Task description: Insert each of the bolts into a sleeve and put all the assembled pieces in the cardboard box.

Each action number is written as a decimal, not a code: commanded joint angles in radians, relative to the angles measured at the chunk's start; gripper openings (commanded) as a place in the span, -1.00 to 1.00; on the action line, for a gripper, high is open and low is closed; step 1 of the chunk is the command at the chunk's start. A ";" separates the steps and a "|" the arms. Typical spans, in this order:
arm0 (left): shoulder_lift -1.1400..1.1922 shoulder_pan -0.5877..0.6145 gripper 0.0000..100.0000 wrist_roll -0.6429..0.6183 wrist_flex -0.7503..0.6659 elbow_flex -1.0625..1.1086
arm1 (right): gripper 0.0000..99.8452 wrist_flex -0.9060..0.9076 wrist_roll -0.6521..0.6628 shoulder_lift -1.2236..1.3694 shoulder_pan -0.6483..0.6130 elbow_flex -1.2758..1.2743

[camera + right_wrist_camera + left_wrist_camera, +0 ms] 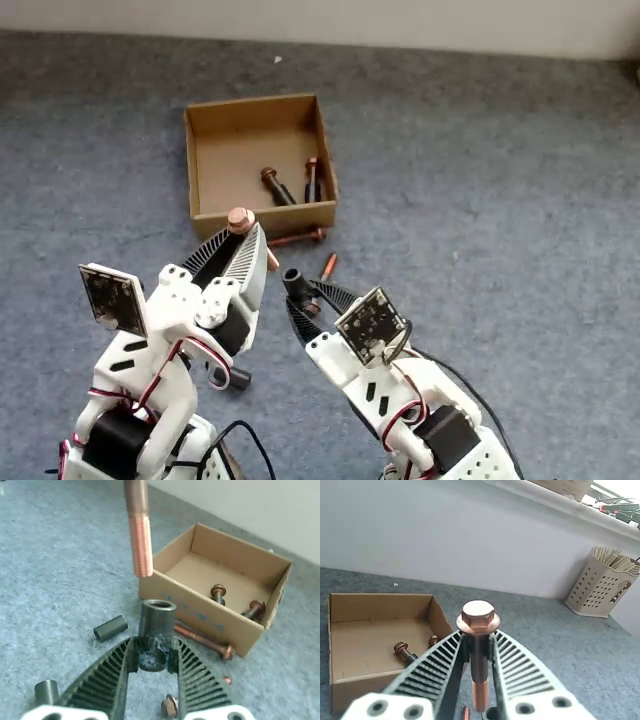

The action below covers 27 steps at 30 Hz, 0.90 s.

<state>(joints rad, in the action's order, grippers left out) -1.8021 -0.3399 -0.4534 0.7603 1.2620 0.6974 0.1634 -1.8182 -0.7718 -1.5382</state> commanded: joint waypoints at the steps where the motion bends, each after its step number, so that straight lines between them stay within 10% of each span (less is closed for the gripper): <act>1: -0.013 -0.022 -0.99 -0.014 -0.028 -0.008 | -0.99 -0.056 0.012 -0.018 -0.016 0.016; 27: -0.013 -0.094 -0.99 -0.009 -0.026 0.071 | -0.99 -0.079 0.109 -0.018 -0.064 0.025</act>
<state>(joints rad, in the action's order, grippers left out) -1.8052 -0.4227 -0.4534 0.7419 1.3372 0.6575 0.2631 -1.8182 -0.8239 -1.5382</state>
